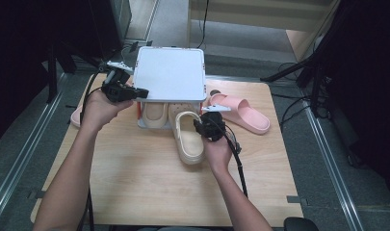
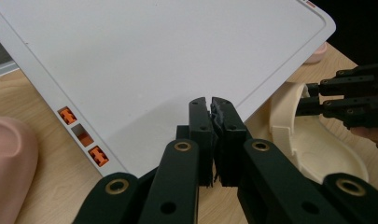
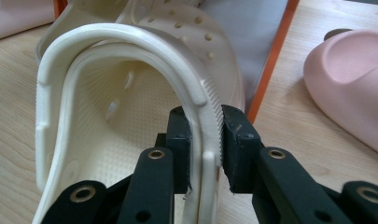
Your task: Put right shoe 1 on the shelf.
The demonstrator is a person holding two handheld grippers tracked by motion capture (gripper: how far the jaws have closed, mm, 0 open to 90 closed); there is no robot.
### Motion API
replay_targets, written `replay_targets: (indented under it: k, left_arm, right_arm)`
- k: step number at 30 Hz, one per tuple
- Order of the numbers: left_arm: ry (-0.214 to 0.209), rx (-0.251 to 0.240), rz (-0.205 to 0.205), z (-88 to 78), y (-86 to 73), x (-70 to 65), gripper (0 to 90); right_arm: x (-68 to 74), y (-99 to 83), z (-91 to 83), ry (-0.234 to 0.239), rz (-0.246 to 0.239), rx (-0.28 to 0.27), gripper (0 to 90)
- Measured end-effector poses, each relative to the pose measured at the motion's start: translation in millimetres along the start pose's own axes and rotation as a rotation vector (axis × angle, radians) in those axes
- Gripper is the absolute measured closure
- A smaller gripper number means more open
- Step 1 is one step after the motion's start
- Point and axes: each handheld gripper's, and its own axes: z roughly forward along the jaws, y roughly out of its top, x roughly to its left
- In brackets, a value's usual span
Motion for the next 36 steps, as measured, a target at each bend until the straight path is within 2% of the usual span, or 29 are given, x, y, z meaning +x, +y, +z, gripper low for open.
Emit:
replay_targets:
  k: [3, 8, 10, 14, 24, 28, 36]
  left_arm:
    - [0.000, 0.000, 0.000, -0.2, -0.2, 0.4, 87.0]
    - [-0.001, 0.000, -0.001, -0.3, -0.3, 0.9, 86.3]
    - [-0.001, 0.000, -0.002, -0.3, -0.3, 1.0, 86.3]
    - [-0.002, 0.000, -0.003, -0.3, -0.4, 1.2, 86.1]
    - [0.002, 0.005, -0.004, -1.2, -0.3, 1.3, 84.5]
    - [0.002, 0.005, -0.003, -1.1, -0.3, 1.1, 84.7]
    - [0.001, 0.005, -0.005, -1.1, -0.4, 1.2, 84.7]
  right_arm:
    - [4.2, -2.2, 2.2, -0.004, -0.004, -0.006, 73.4]
    - [2.1, -3.6, 2.8, 0.051, -0.003, 0.017, 69.3]
    - [2.0, -3.8, 1.5, 0.054, -0.011, 0.016, 68.9]
    - [0.7, -3.7, -2.7, 0.080, 0.001, 0.006, 61.3]
    - [-0.1, -8.5, -30.8, 0.112, -0.037, -0.003, 58.5]
    - [-1.7, -13.2, -42.7, 0.142, -0.051, -0.011, 63.7]
    - [1.1, -28.9, -56.1, 0.215, -0.078, -0.011, 81.1]
